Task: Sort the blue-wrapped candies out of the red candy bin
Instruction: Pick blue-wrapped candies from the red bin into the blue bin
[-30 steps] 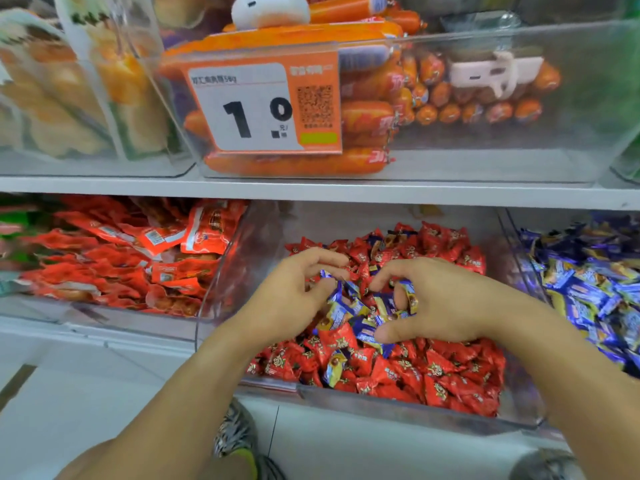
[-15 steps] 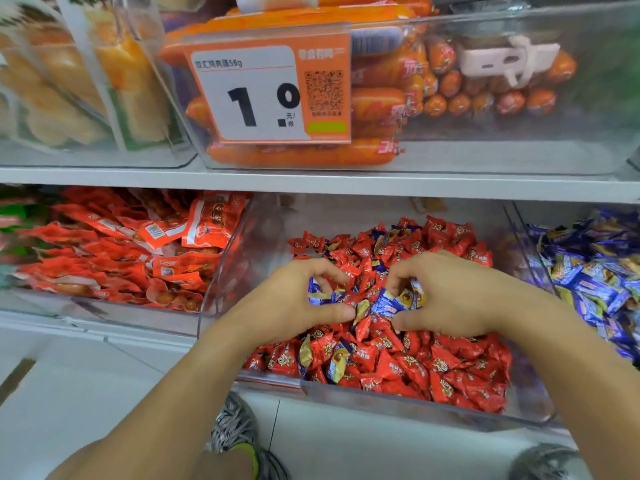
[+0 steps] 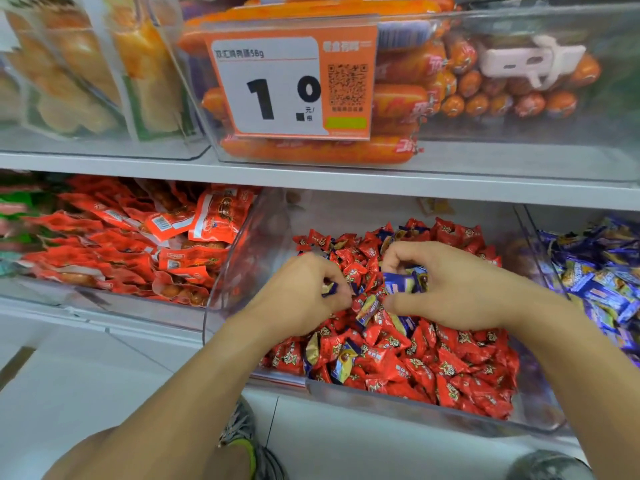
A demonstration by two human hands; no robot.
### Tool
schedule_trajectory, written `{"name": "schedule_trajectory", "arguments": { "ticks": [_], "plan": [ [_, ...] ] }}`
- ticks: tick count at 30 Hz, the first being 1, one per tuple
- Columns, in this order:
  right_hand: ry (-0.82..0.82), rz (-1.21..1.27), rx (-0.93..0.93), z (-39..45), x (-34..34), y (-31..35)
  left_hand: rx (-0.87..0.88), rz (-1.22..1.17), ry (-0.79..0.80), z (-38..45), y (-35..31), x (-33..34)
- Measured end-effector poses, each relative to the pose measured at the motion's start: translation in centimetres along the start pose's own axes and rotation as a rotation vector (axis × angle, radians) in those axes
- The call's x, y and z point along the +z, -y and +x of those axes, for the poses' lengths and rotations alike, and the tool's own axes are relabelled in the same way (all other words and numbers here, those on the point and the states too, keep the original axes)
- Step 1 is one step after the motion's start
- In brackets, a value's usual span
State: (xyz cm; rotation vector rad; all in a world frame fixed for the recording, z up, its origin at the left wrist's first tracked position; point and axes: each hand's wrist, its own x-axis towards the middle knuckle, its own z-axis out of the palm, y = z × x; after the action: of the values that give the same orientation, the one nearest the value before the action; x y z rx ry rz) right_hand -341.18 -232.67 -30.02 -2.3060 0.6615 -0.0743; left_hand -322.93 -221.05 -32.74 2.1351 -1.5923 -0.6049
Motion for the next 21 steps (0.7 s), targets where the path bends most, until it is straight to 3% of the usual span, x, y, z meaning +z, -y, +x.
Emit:
{"name": "schedule_trajectory", "arguments": {
  "ticks": [6,14,18,21],
  "plan": [
    [0.086,-0.268,0.157,-0.1,-0.5,-0.4,-0.055,-0.132,-0.071,-0.6,0.2,-0.6],
    [0.082,-0.426,0.168,0.4,0.9,-0.6,-0.022,0.057,-0.004,-0.5,-1.8,0.7],
    [0.034,-0.382,0.117,0.2,0.9,-1.0,-0.086,-0.240,0.027,-0.2,-1.6,-0.8],
    [-0.047,-0.200,0.078,-0.9,0.2,-1.1,-0.208,-0.510,0.093,-0.4,-1.8,-0.8]
  ]
}}
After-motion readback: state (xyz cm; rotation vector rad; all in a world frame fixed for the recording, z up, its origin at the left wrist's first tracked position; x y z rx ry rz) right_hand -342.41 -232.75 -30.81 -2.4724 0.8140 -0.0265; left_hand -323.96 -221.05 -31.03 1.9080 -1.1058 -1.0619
